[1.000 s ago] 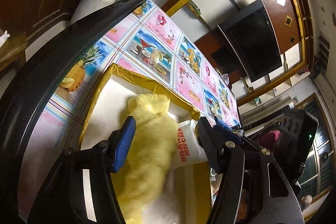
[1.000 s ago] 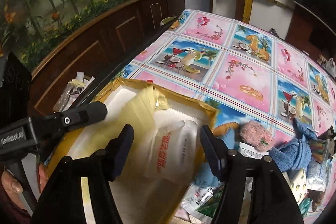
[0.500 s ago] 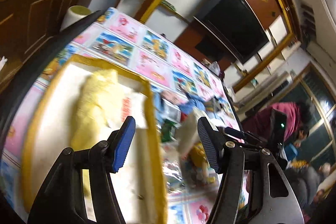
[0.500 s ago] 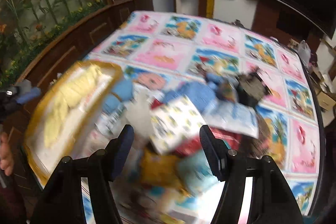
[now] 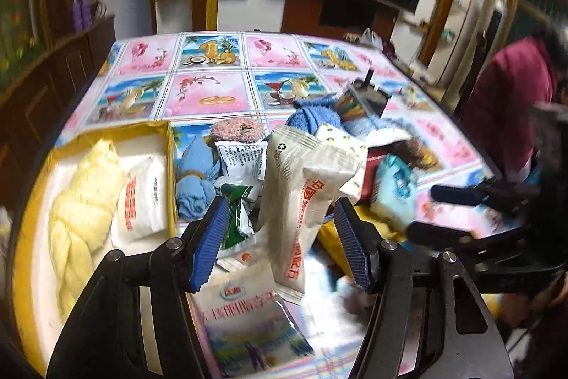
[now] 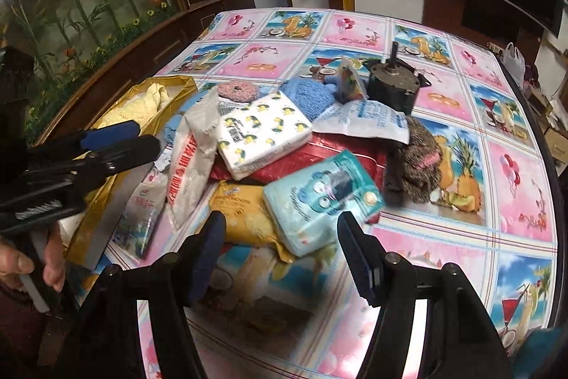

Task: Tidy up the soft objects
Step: 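Grasp the white snack bag with the left tool while the right tool grasps the blue tissue pack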

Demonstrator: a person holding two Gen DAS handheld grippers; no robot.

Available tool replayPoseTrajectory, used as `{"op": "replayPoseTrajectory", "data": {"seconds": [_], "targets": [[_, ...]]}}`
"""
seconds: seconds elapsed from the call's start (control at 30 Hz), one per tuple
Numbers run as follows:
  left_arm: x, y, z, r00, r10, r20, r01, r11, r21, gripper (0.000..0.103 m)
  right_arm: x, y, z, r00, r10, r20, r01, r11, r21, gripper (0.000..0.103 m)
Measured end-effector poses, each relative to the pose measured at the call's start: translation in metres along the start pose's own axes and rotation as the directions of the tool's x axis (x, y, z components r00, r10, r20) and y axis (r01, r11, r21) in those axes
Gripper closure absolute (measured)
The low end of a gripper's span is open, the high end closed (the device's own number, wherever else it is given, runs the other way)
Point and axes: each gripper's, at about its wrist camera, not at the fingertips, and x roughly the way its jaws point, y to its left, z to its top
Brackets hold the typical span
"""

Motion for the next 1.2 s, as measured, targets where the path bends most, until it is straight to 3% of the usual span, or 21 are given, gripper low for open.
{"op": "replayPoseTrajectory", "data": {"seconds": [0.2,0.37,0.43,0.47,0.67,0.87,1.07,1.2], "targets": [[0.042,-0.011,0.003,0.991,0.098,-0.091,-0.09,0.992,0.093,0.042,0.001,-0.027,-0.01,1.0,0.012,-0.006,-0.012,0.999,0.051,0.038],[0.062,-0.014,0.007,0.984,0.075,-0.162,-0.066,0.996,0.059,0.042,0.001,-0.045,-0.012,0.998,0.055,-0.002,-0.055,0.992,0.11,0.038],[0.063,-0.018,0.005,0.982,0.083,-0.168,-0.07,0.994,0.082,0.059,0.003,-0.05,-0.01,0.995,0.101,-0.008,-0.099,0.983,0.158,0.038],[0.064,-0.019,0.004,0.981,0.066,-0.183,-0.054,0.996,0.074,0.06,0.004,-0.053,-0.009,0.992,0.123,-0.009,-0.119,0.976,0.18,0.038],[0.048,-0.017,0.001,0.988,0.004,-0.156,0.002,0.999,0.036,0.066,0.01,-0.065,-0.008,0.991,0.13,-0.037,-0.112,0.94,0.322,0.038],[0.005,-0.01,0.001,0.993,-0.109,-0.049,0.106,0.993,-0.057,0.066,0.015,-0.075,-0.014,0.995,0.089,-0.047,-0.064,0.92,0.387,0.038],[-0.031,-0.009,-0.002,0.98,-0.192,0.054,0.197,0.974,-0.108,0.066,0.029,-0.07,-0.004,0.992,0.109,-0.067,-0.067,0.887,0.457,0.036],[-0.049,-0.011,-0.007,0.974,-0.208,0.088,0.217,0.97,-0.109,0.066,0.036,-0.064,0.005,0.989,0.121,-0.079,-0.066,0.863,0.5,0.032]]}}
